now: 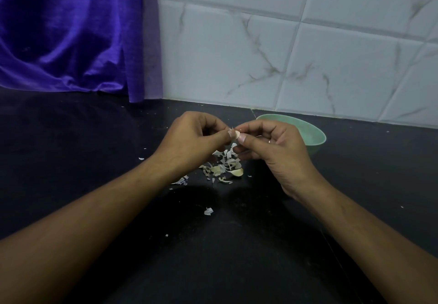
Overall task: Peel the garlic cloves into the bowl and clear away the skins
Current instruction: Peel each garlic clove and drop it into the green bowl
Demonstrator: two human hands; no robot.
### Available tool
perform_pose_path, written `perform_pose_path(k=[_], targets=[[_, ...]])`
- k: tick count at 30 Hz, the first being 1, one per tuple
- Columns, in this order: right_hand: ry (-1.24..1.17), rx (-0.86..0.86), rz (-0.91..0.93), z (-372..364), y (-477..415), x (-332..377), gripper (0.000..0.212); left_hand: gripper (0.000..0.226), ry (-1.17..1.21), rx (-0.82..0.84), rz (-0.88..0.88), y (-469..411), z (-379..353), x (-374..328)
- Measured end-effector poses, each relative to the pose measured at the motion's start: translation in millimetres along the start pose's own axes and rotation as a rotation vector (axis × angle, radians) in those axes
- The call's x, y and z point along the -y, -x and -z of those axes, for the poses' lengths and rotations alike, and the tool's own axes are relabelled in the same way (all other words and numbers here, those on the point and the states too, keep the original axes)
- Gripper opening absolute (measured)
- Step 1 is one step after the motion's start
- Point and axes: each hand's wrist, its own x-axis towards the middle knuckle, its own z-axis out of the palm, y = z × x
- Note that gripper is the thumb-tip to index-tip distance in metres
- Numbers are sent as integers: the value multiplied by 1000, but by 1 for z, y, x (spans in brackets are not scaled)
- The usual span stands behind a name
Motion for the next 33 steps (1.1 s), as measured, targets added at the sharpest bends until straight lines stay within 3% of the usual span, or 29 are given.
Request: perform_pose_path(k=[11, 24, 33], targets=[[28, 25, -3, -1, 0, -3, 9, 11, -228, -96, -136, 3, -2, -5], [-87, 43, -53, -3, 1, 3, 9, 10, -314, -86, -75, 3, 0, -4], [-151, 24, -94, -1, 0, 6, 17, 33, -344, -98, -70, 0, 1, 2]])
